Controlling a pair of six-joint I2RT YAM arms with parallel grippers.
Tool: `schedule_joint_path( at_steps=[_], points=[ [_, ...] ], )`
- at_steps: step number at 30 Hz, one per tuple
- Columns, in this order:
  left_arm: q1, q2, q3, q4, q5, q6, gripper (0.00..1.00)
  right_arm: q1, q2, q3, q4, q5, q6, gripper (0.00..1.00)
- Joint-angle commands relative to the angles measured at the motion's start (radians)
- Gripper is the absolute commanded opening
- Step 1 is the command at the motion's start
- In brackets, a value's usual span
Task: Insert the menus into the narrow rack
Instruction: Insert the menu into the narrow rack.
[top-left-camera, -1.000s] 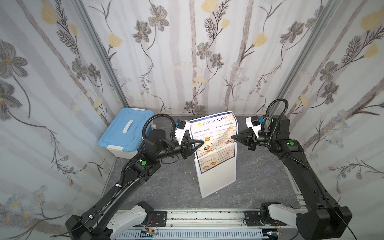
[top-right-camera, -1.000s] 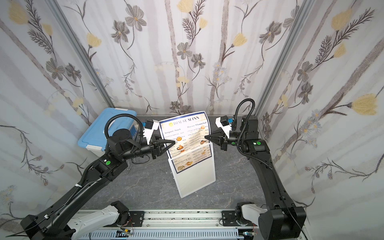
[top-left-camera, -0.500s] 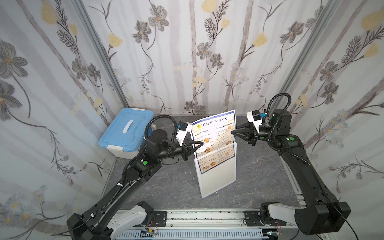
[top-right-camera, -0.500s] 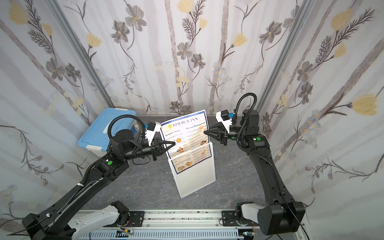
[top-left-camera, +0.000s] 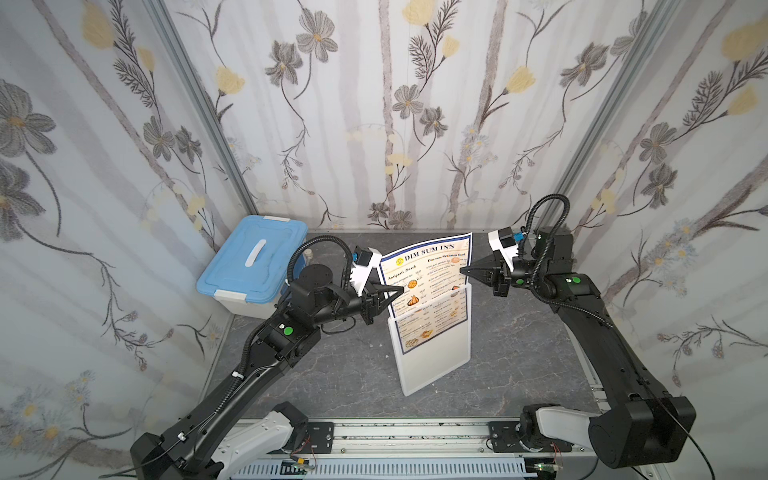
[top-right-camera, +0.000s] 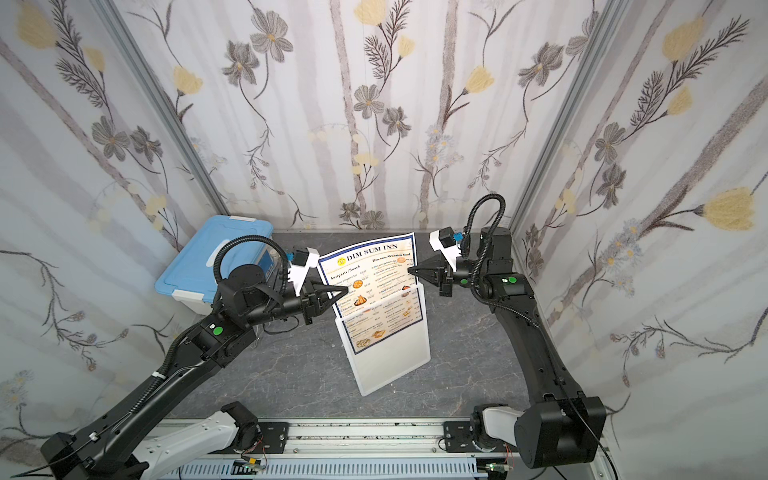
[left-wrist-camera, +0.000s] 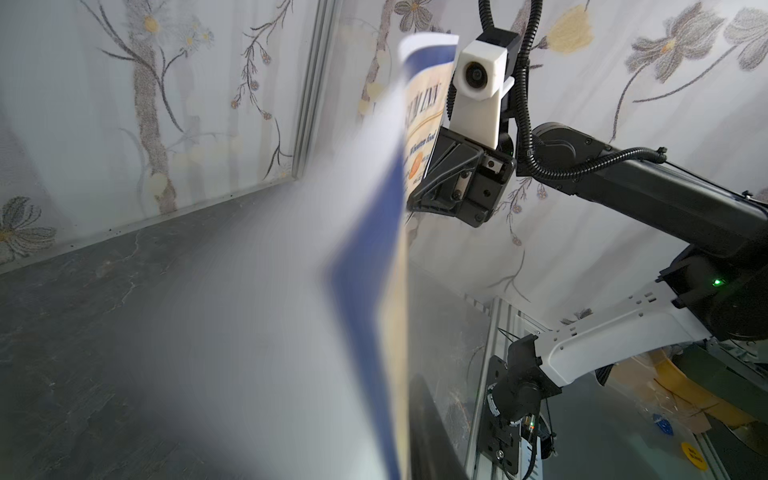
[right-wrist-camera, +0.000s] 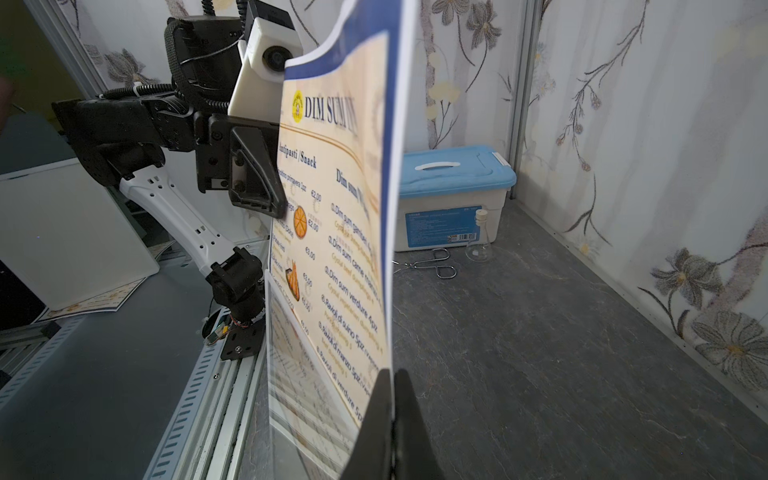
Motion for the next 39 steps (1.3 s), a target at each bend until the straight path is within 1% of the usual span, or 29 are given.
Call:
schedule_joint_path(
  at_steps=[1,8,10,12,13,14,16,18,19,21,24,28,35,37,38,39],
  points=[
    [0.001,-0.006,-0.02,0.023,0.026,0.014,0.13,-0.002,-0.013,-0.032,0.012,-0.002,-0.028,0.04],
    [-0.002,-0.021,-0.054,0.021,0.036,0.008,0.12,-0.015,-0.065,-0.126,0.015,0.009,-0.039,0.06],
    [-0.004,-0.016,-0.048,0.009,0.041,0.01,0.13,-0.016,-0.076,-0.135,0.03,0.012,-0.021,0.18],
    [-0.003,-0.021,-0.042,0.015,0.027,0.003,0.23,-0.015,-0.075,-0.123,0.085,0.002,0.033,0.29],
    [-0.003,-0.023,-0.038,0.021,0.018,0.003,0.25,-0.01,-0.067,-0.101,0.087,0.002,0.04,0.33],
    [-0.003,-0.025,-0.031,0.027,0.008,0.001,0.28,-0.003,-0.058,-0.07,0.085,0.008,0.048,0.36],
    [-0.004,-0.016,-0.014,0.043,0.005,-0.004,0.28,0.011,-0.028,-0.006,0.063,0.017,0.04,0.37],
    [-0.003,0.005,0.012,0.048,0.021,-0.012,0.26,0.02,0.0,0.048,0.039,0.018,0.029,0.36],
    [-0.003,0.015,0.021,0.048,0.029,-0.014,0.24,0.022,0.009,0.066,0.027,0.017,0.022,0.33],
    [-0.003,0.026,0.032,0.041,0.038,-0.012,0.17,0.023,0.021,0.09,-0.005,0.011,0.002,0.25],
    [-0.003,0.028,0.03,0.013,0.046,-0.001,0.08,0.018,0.013,0.062,-0.013,-0.001,-0.009,0.13],
    [-0.003,0.018,0.002,-0.017,0.062,0.006,0.04,-0.001,-0.014,-0.008,-0.014,-0.001,-0.018,0.05],
    [-0.014,0.014,-0.022,-0.042,0.074,0.01,0.07,-0.02,-0.065,-0.103,-0.005,0.024,-0.025,0.05],
    [-0.017,0.013,-0.019,-0.059,0.078,0.013,0.11,-0.021,-0.084,-0.129,-0.004,0.03,-0.026,0.07],
    [-0.018,0.01,-0.018,-0.056,0.074,0.012,0.15,-0.021,-0.092,-0.138,-0.002,0.034,-0.026,0.08],
    [-0.019,0.006,-0.014,-0.052,0.064,0.005,0.21,-0.022,-0.101,-0.146,0.001,0.036,-0.025,0.11]
  ],
)
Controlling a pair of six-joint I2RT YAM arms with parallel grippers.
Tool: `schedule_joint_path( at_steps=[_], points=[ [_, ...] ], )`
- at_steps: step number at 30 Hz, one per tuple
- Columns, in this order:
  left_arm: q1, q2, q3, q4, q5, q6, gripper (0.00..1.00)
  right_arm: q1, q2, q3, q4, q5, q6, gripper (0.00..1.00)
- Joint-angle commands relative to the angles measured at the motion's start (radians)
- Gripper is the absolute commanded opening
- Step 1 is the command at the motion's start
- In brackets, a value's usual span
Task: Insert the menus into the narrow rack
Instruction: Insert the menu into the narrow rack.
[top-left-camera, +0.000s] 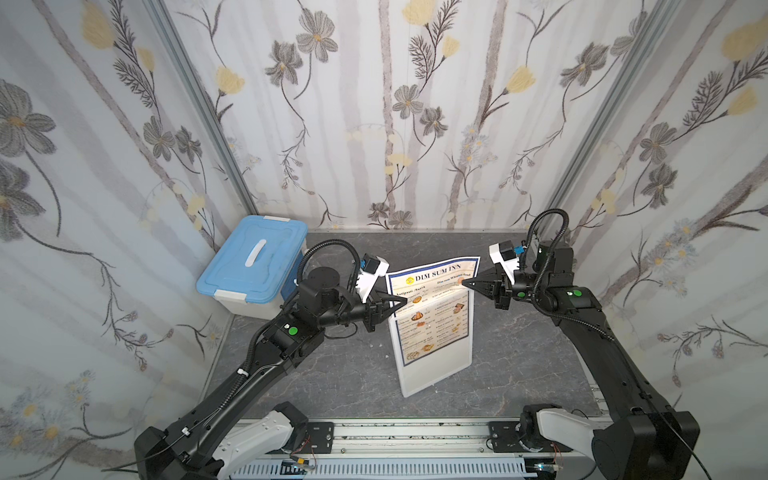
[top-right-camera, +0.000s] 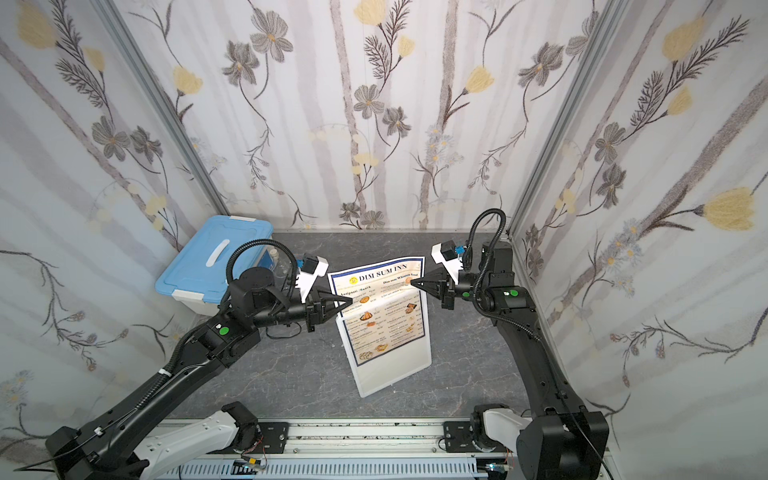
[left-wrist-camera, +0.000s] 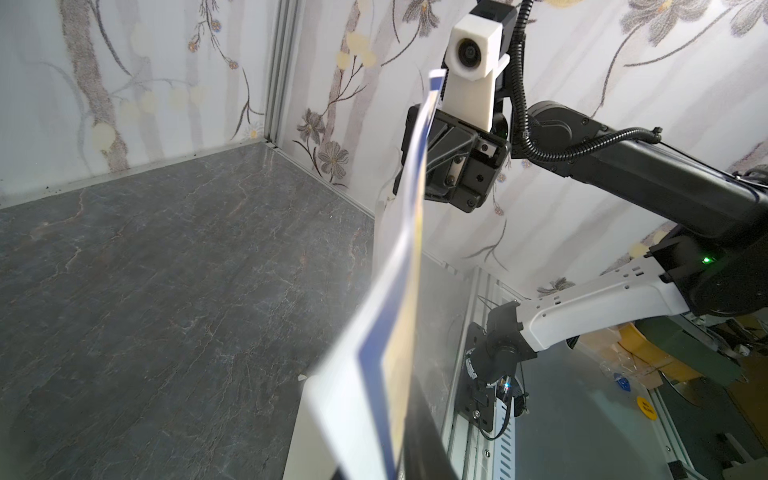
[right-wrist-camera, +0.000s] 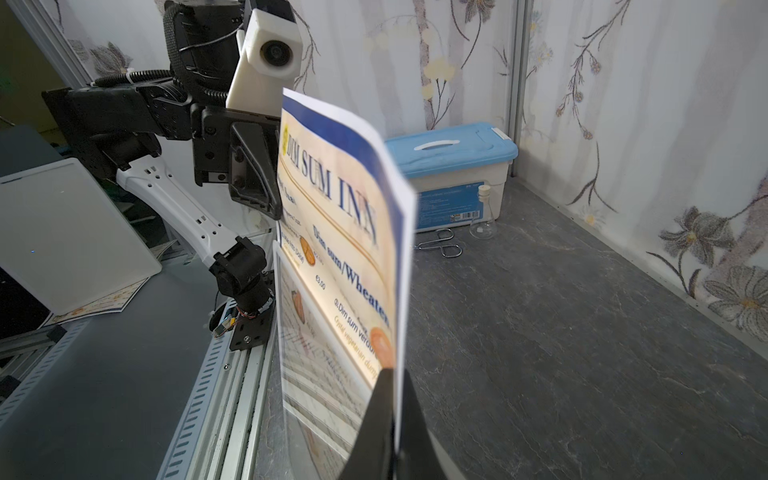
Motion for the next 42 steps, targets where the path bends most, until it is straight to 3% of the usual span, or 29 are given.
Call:
schedule_joint_path(
  at_steps=[1,4,7,11,15,20,29,33,37,42],
  points=[
    [-0.003,-0.015,0.012,0.004,-0.011,-0.002,0.27,-0.003,-0.021,-0.018,0.022,0.017,-0.008,0.2],
    [-0.001,-0.017,0.044,0.015,-0.047,-0.009,0.32,-0.002,-0.021,0.008,0.08,-0.005,0.049,0.34],
    [-0.001,0.001,0.074,0.023,-0.049,-0.012,0.3,0.008,0.019,0.1,0.075,-0.014,0.057,0.35],
    [-0.002,0.016,0.077,0.017,-0.04,-0.002,0.15,0.011,0.069,0.187,0.007,-0.012,0.013,0.29],
    [-0.003,0.009,0.059,-0.001,-0.023,0.0,0.03,0.016,0.082,0.178,-0.007,-0.025,-0.002,0.14],
    [-0.003,-0.015,0.014,0.001,-0.027,-0.007,0.01,0.012,0.052,0.125,-0.008,-0.017,-0.017,0.06],
    [-0.016,-0.013,-0.009,-0.008,-0.041,-0.005,0.03,0.008,0.01,0.034,0.003,0.041,-0.02,0.08],
    [-0.027,-0.014,-0.014,-0.038,-0.051,0.012,0.04,0.011,0.016,0.032,0.042,0.056,0.016,0.13],
    [-0.031,-0.021,-0.024,-0.066,-0.053,0.031,0.02,0.021,0.026,0.055,0.044,0.026,0.023,0.32],
    [-0.042,-0.017,-0.024,-0.071,-0.054,0.036,0.02,0.045,0.051,0.109,0.037,0.008,0.019,0.37]
  ],
)
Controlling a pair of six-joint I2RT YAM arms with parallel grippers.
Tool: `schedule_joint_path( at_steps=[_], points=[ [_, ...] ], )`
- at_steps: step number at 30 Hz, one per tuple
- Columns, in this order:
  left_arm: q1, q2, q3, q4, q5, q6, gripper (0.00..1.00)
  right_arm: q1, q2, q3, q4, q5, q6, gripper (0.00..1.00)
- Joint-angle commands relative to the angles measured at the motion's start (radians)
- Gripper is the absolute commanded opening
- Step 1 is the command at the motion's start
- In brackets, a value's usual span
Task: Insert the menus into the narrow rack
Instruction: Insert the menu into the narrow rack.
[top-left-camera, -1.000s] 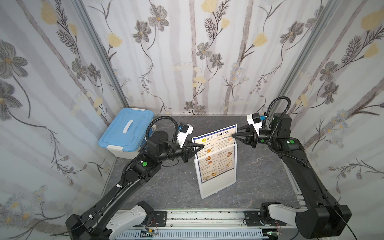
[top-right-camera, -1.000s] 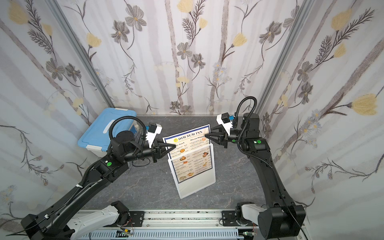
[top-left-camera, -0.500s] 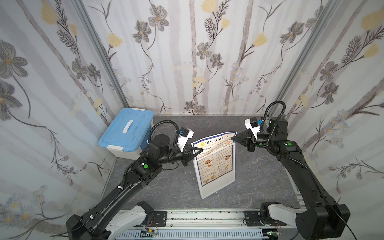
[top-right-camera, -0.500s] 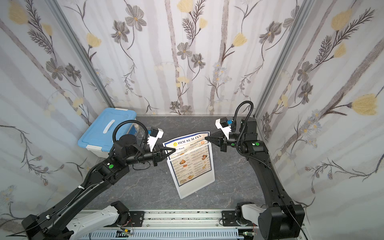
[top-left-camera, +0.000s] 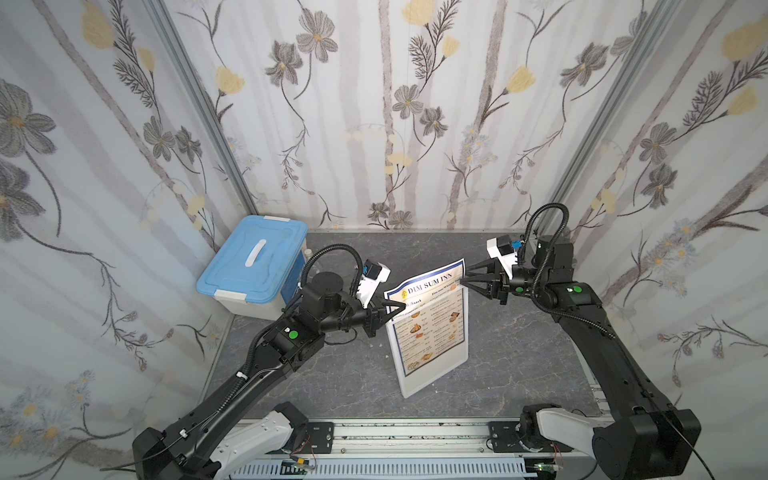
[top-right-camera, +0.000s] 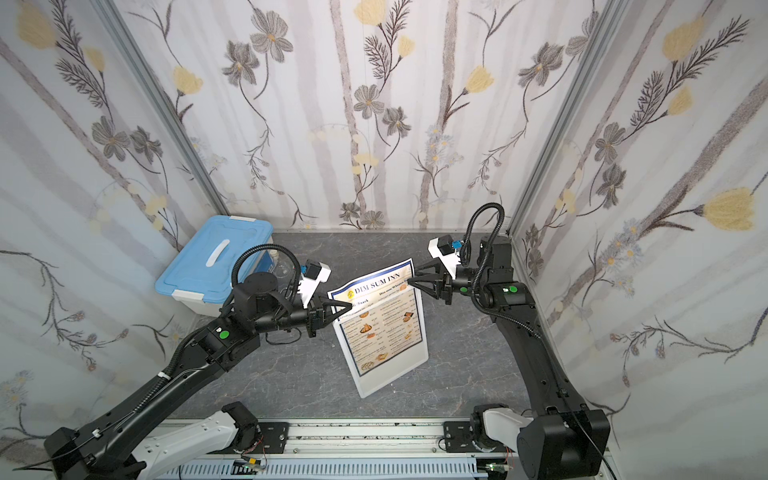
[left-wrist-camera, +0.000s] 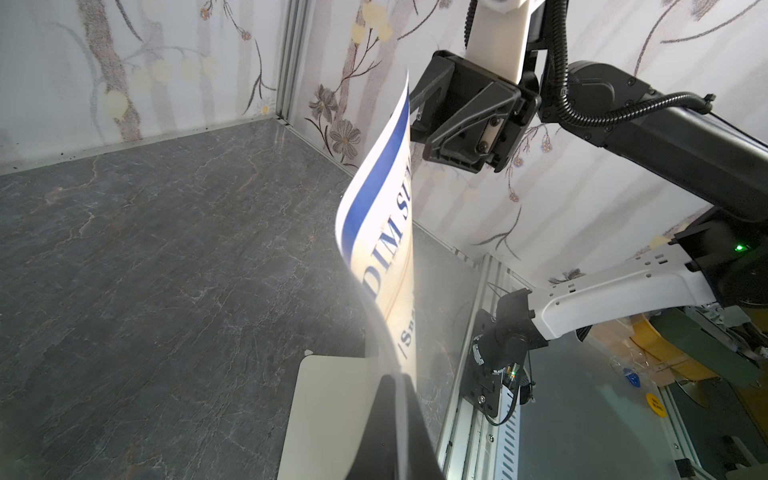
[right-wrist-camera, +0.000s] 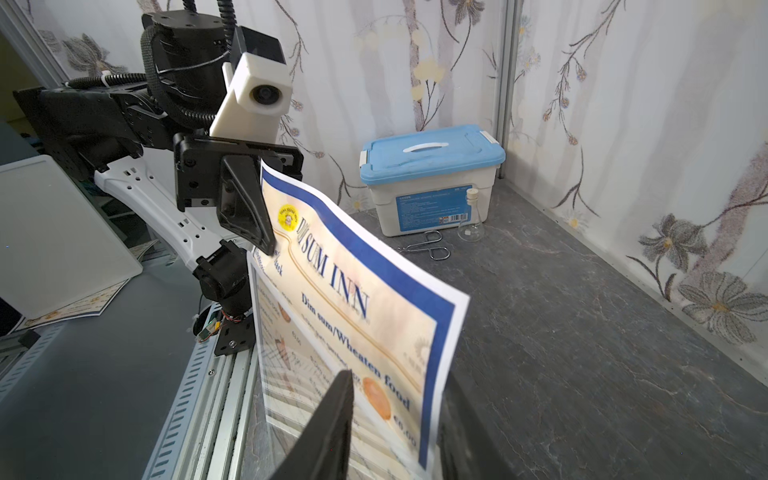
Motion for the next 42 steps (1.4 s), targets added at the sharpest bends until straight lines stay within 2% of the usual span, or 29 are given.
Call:
schedule_joint_path(
  at_steps=[1,5,7,11,13,16,20,23,25,27,34,39,41,42],
  points=[
    [-0.009,0.002,-0.001,-0.018,0.001,0.029,0.02,0.013,0.028,0.039,0.017,-0.039,-0.012,0.37],
    [-0.016,-0.003,-0.011,-0.006,-0.003,0.028,0.03,0.025,0.054,0.049,-0.013,-0.043,-0.034,0.36],
    [-0.015,-0.011,-0.008,-0.005,-0.011,0.026,0.05,0.024,0.062,0.045,-0.017,-0.05,-0.034,0.23],
    [-0.016,-0.049,-0.002,0.055,-0.045,-0.006,0.24,0.006,0.04,0.009,-0.027,-0.05,-0.045,0.09],
    [-0.015,-0.052,0.013,0.062,-0.05,-0.012,0.27,-0.003,0.018,-0.019,-0.023,-0.05,-0.048,0.07],
    [-0.016,-0.038,0.035,0.039,-0.042,-0.005,0.25,-0.005,-0.017,-0.055,-0.006,-0.041,-0.046,0.05],
    [-0.016,-0.013,0.031,0.012,-0.019,0.007,0.11,-0.009,-0.028,-0.09,-0.007,-0.01,-0.052,0.03],
    [-0.015,-0.001,0.025,-0.022,-0.007,0.023,0.04,-0.009,-0.034,-0.103,-0.011,-0.009,-0.05,0.07],
    [-0.016,-0.002,0.02,-0.045,-0.005,0.035,0.03,-0.011,-0.043,-0.102,-0.007,-0.005,-0.045,0.25],
    [-0.016,-0.006,0.019,-0.066,-0.003,0.048,0.03,-0.011,-0.041,-0.084,0.013,-0.016,-0.023,0.34],
    [-0.015,-0.006,0.033,-0.075,-0.004,0.061,0.07,-0.007,0.002,0.012,-0.011,-0.004,-0.024,0.35],
    [-0.015,-0.033,0.017,-0.006,-0.064,0.026,0.2,-0.004,0.004,-0.01,-0.009,0.004,-0.04,0.35],
    [-0.015,-0.039,0.021,0.0,-0.077,0.02,0.29,-0.004,0.008,-0.002,-0.011,0.002,-0.04,0.34],
    [-0.015,-0.038,0.024,-0.002,-0.075,0.023,0.3,-0.004,0.009,0.001,-0.011,0.002,-0.04,0.34]
  ],
)
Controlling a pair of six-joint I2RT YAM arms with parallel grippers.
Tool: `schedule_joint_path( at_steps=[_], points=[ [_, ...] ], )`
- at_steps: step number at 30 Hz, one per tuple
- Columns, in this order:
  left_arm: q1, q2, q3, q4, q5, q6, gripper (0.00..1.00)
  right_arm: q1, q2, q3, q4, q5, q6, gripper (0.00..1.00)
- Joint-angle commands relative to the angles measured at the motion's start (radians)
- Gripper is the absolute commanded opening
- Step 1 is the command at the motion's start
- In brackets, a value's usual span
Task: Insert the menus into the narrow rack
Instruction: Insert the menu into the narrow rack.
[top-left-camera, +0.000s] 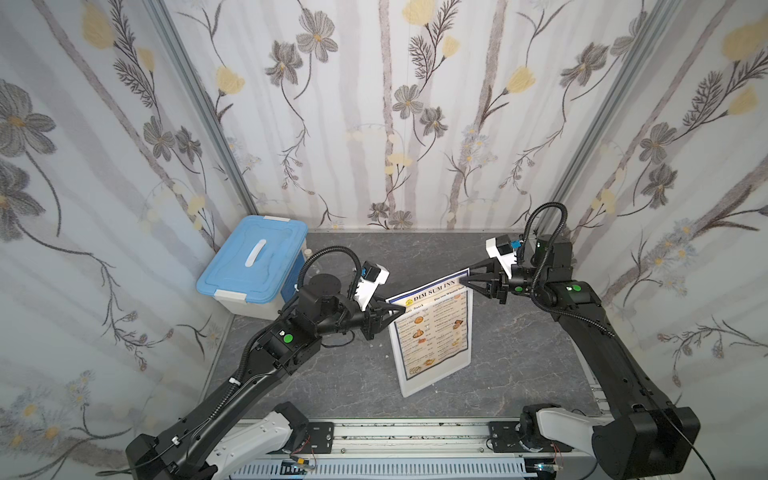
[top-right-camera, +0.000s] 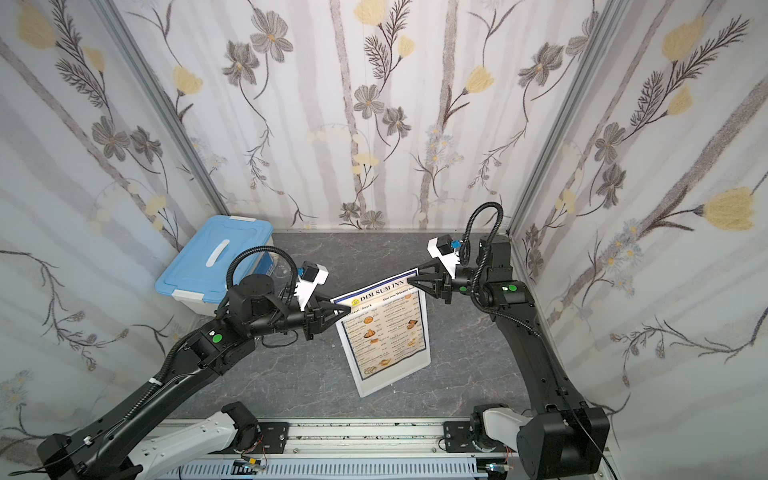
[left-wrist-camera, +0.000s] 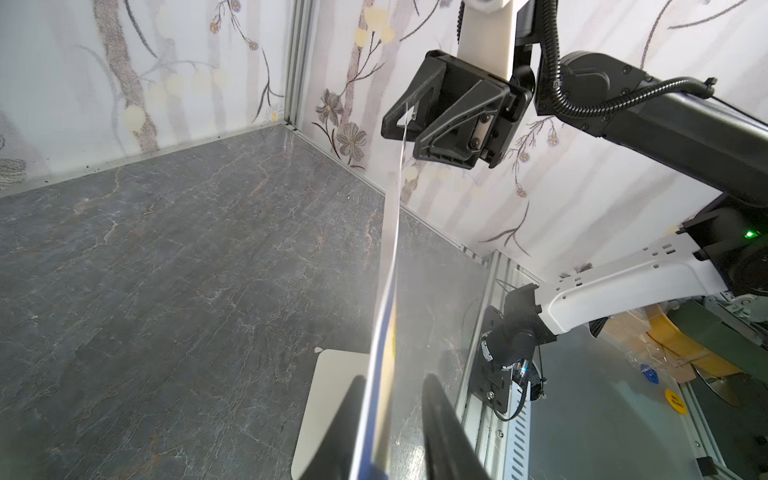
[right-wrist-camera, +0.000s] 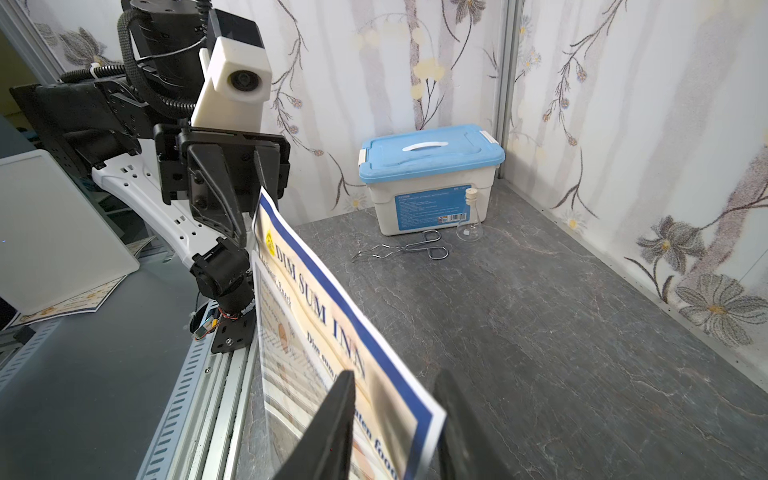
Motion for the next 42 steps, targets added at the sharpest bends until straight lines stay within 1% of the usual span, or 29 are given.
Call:
schedule_joint_path(
  at_steps=[1,3,5,7,10,12,15,18,19,20,22,23,24,26,31,33,36,37,40,42],
  points=[
    [0.0,-0.002,0.009,0.035,-0.026,0.003,0.29,0.002,0.009,0.011,-0.002,-0.006,-0.02,0.31],
    [0.0,0.007,0.021,0.008,-0.021,0.02,0.25,0.002,0.014,0.014,-0.006,-0.013,-0.021,0.21],
    [0.001,0.013,0.025,-0.008,-0.02,0.028,0.17,0.002,0.016,0.007,-0.021,-0.021,-0.032,0.1],
    [-0.001,0.015,0.024,-0.016,-0.021,0.03,0.11,0.002,0.006,-0.019,-0.024,-0.015,-0.04,0.06],
    [0.0,0.018,0.025,-0.034,-0.021,0.042,0.07,0.0,-0.017,-0.069,-0.021,0.009,-0.047,0.04],
    [0.001,0.021,0.028,-0.039,-0.015,0.042,0.07,-0.002,-0.028,-0.09,-0.015,0.01,-0.046,0.04],
    [0.001,0.033,0.043,-0.051,-0.002,0.045,0.13,-0.004,-0.04,-0.104,-0.008,0.024,-0.039,0.05],
    [0.0,0.045,0.055,-0.067,0.009,0.055,0.13,-0.008,-0.049,-0.109,-0.009,0.035,-0.034,0.07],
    [0.0,0.047,0.058,-0.07,0.017,0.058,0.12,-0.011,-0.052,-0.106,0.001,0.029,-0.024,0.15],
    [0.0,0.047,0.061,-0.071,0.023,0.059,0.09,-0.013,-0.056,-0.104,0.02,0.026,-0.001,0.27],
    [0.0,0.042,0.062,-0.062,0.031,0.057,0.06,-0.013,-0.064,-0.086,0.053,0.012,0.03,0.44],
    [0.0,0.037,0.061,-0.047,0.04,0.053,0.06,-0.012,-0.063,-0.07,0.058,0.009,0.036,0.49],
    [0.0,0.033,0.058,-0.038,0.044,0.053,0.06,-0.013,-0.058,-0.054,0.052,0.008,0.034,0.51],
    [0.001,0.033,0.056,-0.033,0.049,0.053,0.07,-0.013,-0.039,-0.022,0.03,0.004,0.018,0.51],
    [-0.001,0.037,0.053,-0.036,0.042,0.052,0.07,0.007,0.009,0.001,-0.022,-0.009,-0.025,0.4],
    [0.0,0.034,0.046,-0.034,0.039,0.051,0.07,0.013,0.014,0.0,-0.043,-0.012,-0.043,0.39],
    [0.0,0.03,0.037,-0.027,0.027,0.044,0.07,0.013,0.008,-0.015,-0.046,-0.006,-0.061,0.4],
    [0.0,0.028,0.033,-0.02,0.025,0.042,0.08,0.013,0.009,-0.016,-0.045,-0.007,-0.062,0.38],
    [0.002,0.026,0.028,-0.018,0.019,0.045,0.1,0.013,0.019,-0.002,-0.05,-0.015,-0.059,0.17],
    [0.004,0.029,0.034,-0.032,0.013,0.052,0.13,0.012,0.014,-0.006,-0.06,-0.011,-0.064,0.1]
  ],
)
